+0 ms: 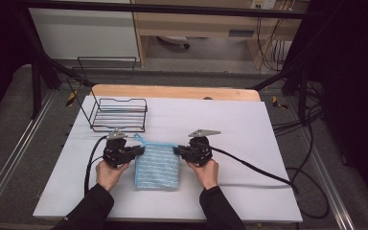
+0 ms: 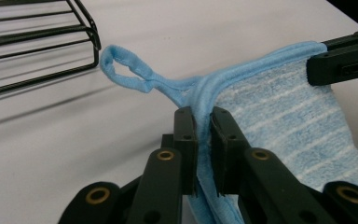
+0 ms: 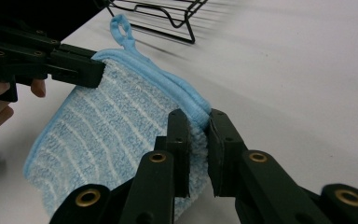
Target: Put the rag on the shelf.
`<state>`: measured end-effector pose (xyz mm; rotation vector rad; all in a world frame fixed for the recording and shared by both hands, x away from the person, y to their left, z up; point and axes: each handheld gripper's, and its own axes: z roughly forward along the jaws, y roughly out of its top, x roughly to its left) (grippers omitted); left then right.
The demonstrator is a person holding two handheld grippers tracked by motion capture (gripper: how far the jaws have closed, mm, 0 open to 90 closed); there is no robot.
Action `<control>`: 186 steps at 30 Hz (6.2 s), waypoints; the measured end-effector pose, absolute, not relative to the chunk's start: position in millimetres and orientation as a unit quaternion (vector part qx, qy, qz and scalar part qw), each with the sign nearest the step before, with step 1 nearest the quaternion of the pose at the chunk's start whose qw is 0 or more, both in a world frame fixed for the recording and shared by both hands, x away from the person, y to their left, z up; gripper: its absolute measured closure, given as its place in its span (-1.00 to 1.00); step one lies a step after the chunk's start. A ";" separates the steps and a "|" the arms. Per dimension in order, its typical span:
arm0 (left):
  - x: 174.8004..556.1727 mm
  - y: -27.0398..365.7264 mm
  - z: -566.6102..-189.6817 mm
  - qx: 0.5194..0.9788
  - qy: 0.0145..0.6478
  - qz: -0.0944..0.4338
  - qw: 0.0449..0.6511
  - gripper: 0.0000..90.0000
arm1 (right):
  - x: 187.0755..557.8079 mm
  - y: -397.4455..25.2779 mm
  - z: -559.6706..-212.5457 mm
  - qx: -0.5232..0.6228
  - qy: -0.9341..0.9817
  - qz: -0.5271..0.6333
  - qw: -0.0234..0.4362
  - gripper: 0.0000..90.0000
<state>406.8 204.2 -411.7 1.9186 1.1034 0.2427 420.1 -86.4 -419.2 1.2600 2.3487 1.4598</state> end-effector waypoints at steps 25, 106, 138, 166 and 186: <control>379.6 207.6 -371.5 0.752 0.405 0.142 0.500 0.81 | 391.6 -95.8 -377.2 0.371 0.742 0.550 0.095 0.80; 406.2 310.1 -193.7 0.594 0.393 0.328 0.621 0.82 | 446.4 32.0 -185.1 0.250 0.661 0.664 0.244 0.82; 487.2 326.1 -154.1 0.572 0.419 0.361 0.606 0.81 | 525.2 66.4 -149.1 0.263 0.647 0.662 0.272 0.82; 522.4 339.9 -196.4 0.594 0.436 0.357 0.575 0.81 | 565.3 83.8 -187.1 0.259 0.679 0.626 0.283 0.82; 476.8 364.7 -228.6 0.621 0.399 0.313 0.597 0.78 | 521.5 81.2 -202.4 0.216 0.739 0.592 0.239 0.80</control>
